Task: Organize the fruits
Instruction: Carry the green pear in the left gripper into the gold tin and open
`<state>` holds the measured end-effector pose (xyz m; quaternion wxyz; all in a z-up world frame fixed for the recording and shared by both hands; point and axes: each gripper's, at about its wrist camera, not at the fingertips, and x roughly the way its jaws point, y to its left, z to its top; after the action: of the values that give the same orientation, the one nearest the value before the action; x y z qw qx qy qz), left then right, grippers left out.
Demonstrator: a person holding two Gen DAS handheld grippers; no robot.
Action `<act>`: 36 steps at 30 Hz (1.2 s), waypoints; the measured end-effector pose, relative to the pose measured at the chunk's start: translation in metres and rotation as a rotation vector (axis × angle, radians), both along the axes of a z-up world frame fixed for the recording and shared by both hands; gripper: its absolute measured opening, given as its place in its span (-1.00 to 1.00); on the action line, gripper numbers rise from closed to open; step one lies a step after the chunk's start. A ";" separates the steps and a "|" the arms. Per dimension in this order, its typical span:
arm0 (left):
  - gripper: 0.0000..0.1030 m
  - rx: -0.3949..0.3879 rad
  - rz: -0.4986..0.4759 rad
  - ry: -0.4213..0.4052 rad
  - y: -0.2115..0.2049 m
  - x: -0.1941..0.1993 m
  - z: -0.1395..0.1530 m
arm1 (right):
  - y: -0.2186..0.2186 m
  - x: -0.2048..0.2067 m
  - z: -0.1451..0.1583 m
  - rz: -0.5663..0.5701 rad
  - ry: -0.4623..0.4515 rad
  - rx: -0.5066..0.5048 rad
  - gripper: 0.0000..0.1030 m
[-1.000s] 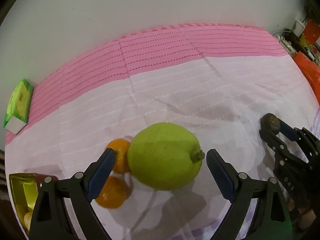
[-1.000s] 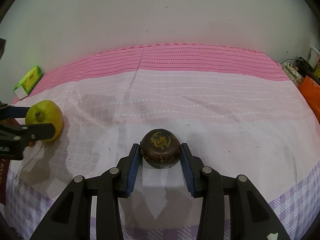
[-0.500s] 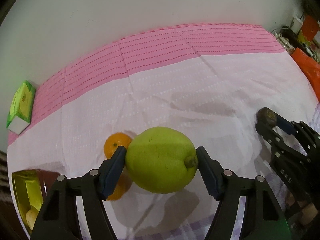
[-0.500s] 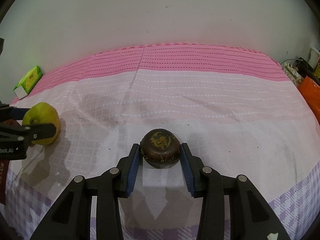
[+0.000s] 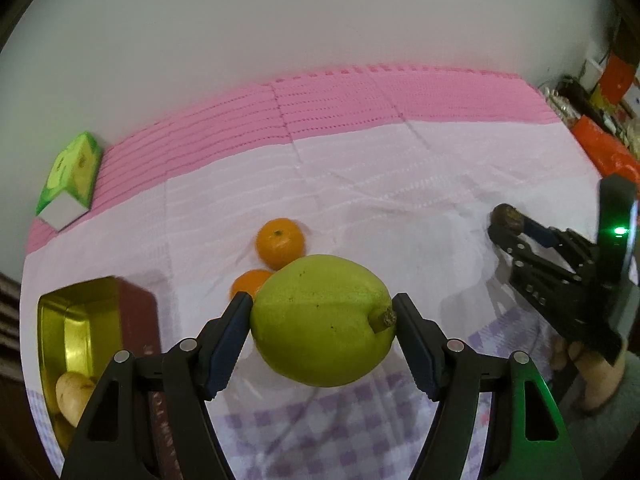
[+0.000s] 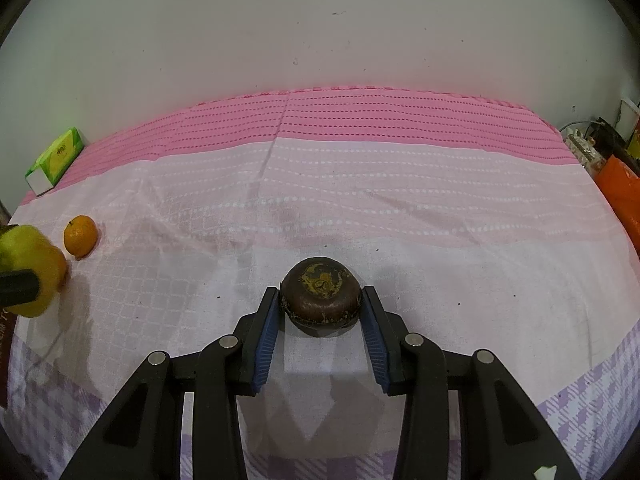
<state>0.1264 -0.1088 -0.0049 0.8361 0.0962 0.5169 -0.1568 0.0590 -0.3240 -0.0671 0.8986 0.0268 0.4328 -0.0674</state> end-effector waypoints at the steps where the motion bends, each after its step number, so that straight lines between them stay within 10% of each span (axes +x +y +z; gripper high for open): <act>1: 0.38 -0.005 0.002 -0.004 0.003 -0.002 0.004 | 0.000 0.000 0.000 0.000 0.000 -0.002 -0.24; 20: 0.38 0.004 0.273 -0.090 0.145 0.017 0.044 | 0.002 0.000 0.001 0.001 0.007 -0.029 -0.25; 36: 0.38 0.029 0.384 0.030 0.192 0.039 -0.012 | 0.003 0.001 0.001 0.001 0.008 -0.029 -0.25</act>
<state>0.1655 0.0828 -0.0164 0.8414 0.0055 0.5403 0.0117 0.0597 -0.3213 -0.0662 0.8972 0.0134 0.4354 -0.0732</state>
